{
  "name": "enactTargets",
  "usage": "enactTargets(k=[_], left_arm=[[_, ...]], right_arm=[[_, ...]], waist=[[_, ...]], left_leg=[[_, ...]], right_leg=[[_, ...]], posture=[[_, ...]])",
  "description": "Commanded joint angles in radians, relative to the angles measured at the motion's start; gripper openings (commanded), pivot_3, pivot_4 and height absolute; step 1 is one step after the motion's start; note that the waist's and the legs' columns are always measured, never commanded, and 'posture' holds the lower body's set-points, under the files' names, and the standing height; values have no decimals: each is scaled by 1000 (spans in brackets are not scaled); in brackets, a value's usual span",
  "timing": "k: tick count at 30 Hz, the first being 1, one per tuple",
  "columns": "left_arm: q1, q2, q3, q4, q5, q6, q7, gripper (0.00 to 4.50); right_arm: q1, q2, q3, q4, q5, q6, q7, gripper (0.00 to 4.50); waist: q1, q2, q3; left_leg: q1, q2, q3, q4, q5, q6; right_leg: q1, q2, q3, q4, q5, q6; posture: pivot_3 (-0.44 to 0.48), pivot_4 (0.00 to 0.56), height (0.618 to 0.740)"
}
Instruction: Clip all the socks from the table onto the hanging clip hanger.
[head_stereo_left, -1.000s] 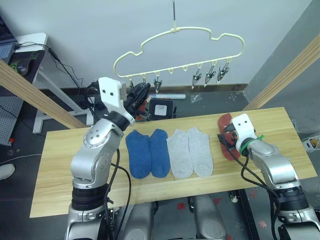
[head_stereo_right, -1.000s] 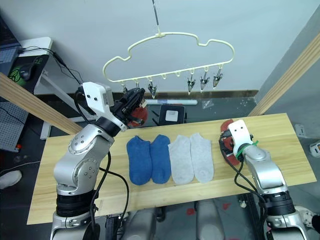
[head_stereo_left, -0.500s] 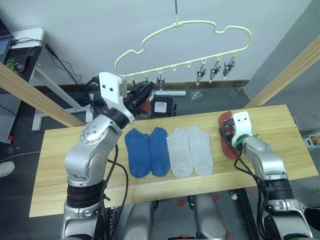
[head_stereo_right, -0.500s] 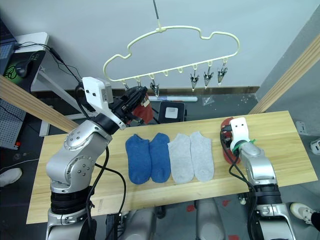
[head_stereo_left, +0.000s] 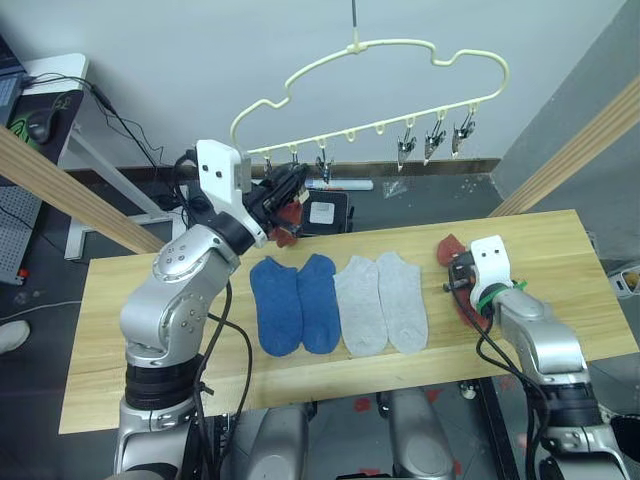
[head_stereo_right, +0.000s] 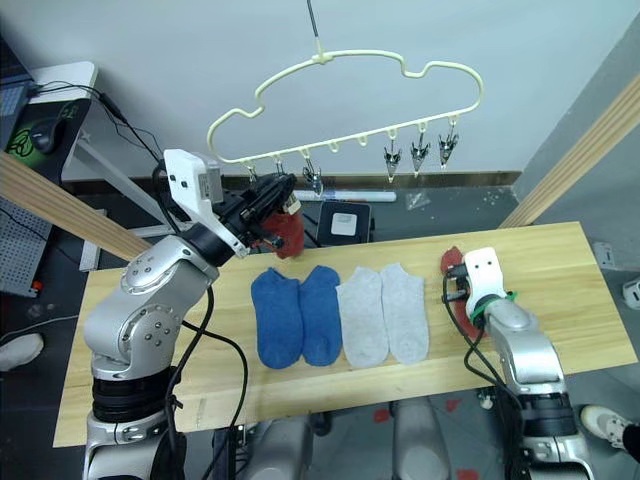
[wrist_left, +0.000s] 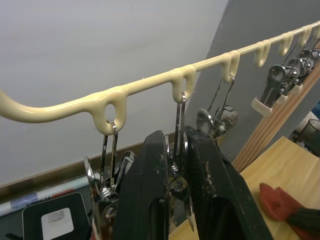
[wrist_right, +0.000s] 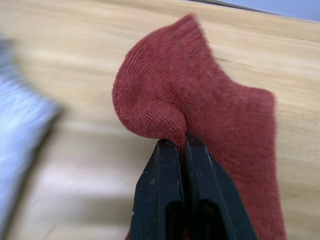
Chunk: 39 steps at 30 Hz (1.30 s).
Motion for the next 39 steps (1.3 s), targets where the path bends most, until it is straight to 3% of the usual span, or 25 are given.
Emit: enactTargets(k=[1,7,18,39], left_arm=[[-7,4,33,15,-48,31,-9,244],[-35,13,62,47,-133,90,-26,244],[-55,6,95,64,-261,178,-2,244],[-34,34,110,50,-329,198,17,244]], right_arm=[[26,-43,52,-196,13,-64,83,0],[-5,-88,205,-384,6,-184,221,0],[-205,0,383,-274,-106,-323,246,0],[-240,81,367,-108,-254,-537,181,0]], waist=[[-2,1,0],[-1,1,0],[2,0,0],[2,0,0]], left_leg=[[0,0,0,0,0,0],[0,8,0,0,-1,-3],[0,10,-1,0,-1,-5],[-1,10,-1,0,1,-8]], right_leg=[[0,0,0,0,0,0],[0,7,-1,-1,-3,5],[-2,9,-1,-1,0,-1],[-4,9,-1,1,1,-2]], posture=[[-158,480,740],[-180,461,740],[-181,438,740],[-160,418,740]])
